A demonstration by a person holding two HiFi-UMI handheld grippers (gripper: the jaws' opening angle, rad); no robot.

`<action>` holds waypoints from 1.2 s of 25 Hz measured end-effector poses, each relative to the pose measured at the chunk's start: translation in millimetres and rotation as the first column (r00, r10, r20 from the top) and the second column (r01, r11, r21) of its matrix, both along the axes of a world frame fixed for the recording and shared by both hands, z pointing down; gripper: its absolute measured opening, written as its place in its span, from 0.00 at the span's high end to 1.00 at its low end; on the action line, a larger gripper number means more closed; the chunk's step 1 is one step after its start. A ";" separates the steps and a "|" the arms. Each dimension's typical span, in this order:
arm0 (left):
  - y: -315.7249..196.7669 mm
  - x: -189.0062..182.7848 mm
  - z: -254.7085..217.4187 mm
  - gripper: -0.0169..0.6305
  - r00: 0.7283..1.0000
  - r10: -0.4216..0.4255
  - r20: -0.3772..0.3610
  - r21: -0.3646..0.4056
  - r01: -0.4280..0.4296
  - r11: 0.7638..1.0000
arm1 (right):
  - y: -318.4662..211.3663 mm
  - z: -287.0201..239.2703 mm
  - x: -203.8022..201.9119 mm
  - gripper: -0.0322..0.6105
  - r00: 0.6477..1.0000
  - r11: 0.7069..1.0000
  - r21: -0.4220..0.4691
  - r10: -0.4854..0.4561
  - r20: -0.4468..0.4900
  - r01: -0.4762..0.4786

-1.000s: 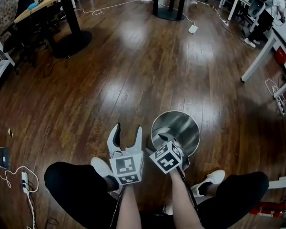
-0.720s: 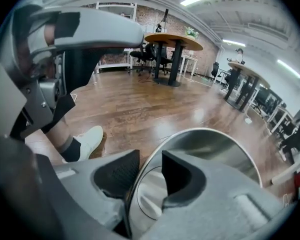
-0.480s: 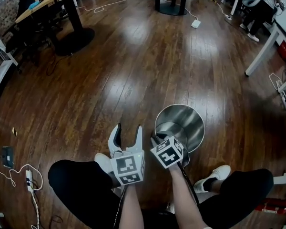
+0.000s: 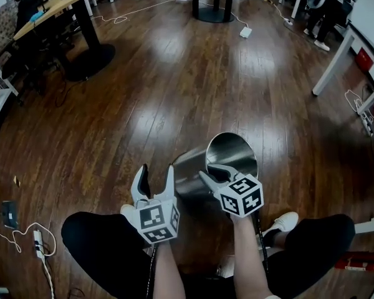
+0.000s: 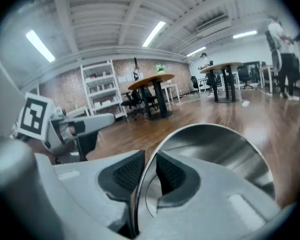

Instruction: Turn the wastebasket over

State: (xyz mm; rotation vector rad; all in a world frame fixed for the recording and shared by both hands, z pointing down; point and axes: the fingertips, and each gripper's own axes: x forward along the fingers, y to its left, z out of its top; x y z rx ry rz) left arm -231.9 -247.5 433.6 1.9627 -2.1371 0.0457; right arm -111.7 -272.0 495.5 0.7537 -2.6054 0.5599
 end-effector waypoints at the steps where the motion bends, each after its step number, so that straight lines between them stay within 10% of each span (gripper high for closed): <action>1: -0.7 0.5 -0.9 0.50 1.000 0.002 -0.002 0.001 -0.002 1.000 | -2.3 -4.8 4.3 0.85 0.998 1.000 -0.013 0.003 0.069 -0.002; 8: -5.3 12.1 5.4 0.50 0.999 0.033 0.006 -0.018 -0.033 0.999 | -4.2 -11.9 66.1 0.85 0.954 0.999 0.008 0.033 0.297 -0.037; 16: -15.5 40.6 12.9 0.50 0.995 0.099 0.012 -0.044 -0.099 0.994 | -5.8 12.8 142.7 0.87 0.961 0.980 -0.108 0.186 0.206 -0.166; 25: -22.6 61.0 24.5 0.50 0.990 0.138 0.011 -0.066 -0.137 0.988 | -18.2 32.3 188.0 0.84 0.898 0.918 -0.222 0.377 0.228 -0.329; 30: -24.5 72.5 29.9 0.50 0.986 0.168 0.010 -0.076 -0.167 0.983 | -17.7 59.3 223.8 0.84 0.805 0.846 -0.333 0.513 0.297 -0.416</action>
